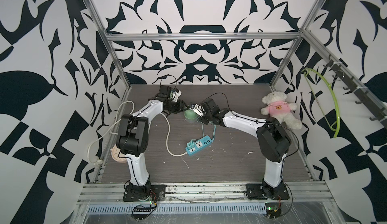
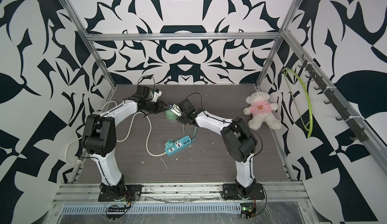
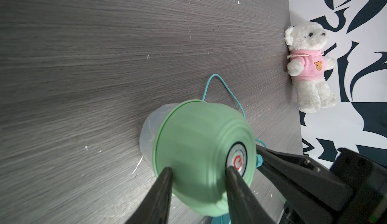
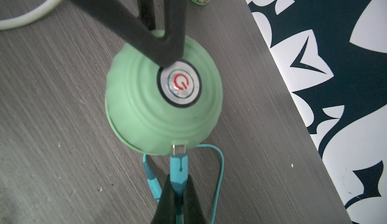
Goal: Charge the cordless meat grinders
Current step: Insert the charging cable into the cordless meat grinder.
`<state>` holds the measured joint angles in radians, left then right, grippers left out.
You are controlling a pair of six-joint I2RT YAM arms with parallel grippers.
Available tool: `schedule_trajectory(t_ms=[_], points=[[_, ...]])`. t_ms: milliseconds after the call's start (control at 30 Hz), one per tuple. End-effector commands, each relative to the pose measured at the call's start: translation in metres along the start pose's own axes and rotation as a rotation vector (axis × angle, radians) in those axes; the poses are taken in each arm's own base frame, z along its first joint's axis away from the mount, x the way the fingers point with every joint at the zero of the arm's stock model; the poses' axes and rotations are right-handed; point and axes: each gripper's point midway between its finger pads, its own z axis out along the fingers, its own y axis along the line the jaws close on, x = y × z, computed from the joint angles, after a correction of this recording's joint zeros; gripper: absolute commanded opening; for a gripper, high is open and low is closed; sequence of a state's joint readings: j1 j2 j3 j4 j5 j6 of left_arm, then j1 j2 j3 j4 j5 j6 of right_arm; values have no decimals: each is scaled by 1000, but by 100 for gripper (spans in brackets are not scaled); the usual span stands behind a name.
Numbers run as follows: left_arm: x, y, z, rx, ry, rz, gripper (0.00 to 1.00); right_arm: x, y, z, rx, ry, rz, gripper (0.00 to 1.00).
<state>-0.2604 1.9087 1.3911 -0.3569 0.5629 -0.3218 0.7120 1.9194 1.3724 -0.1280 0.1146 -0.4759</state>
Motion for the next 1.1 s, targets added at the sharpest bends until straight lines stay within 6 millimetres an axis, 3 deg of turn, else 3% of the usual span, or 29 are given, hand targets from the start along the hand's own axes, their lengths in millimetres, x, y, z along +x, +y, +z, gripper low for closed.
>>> schedule_trajectory(t_ms=[0, 267, 567, 1067], points=[[44, -27, 22, 91, 158, -6, 44, -65, -13, -13, 27, -205, 42, 0], [46, -26, 21, 77, 167, 9, 43, -73, -10, -17, 8, -245, -4, 0], [26, -31, 10, 69, 105, 26, 45, -49, -7, -16, -27, -206, 28, 0], [1, -37, -14, 52, 13, 42, 49, -41, -5, -18, -72, -189, 18, 0]])
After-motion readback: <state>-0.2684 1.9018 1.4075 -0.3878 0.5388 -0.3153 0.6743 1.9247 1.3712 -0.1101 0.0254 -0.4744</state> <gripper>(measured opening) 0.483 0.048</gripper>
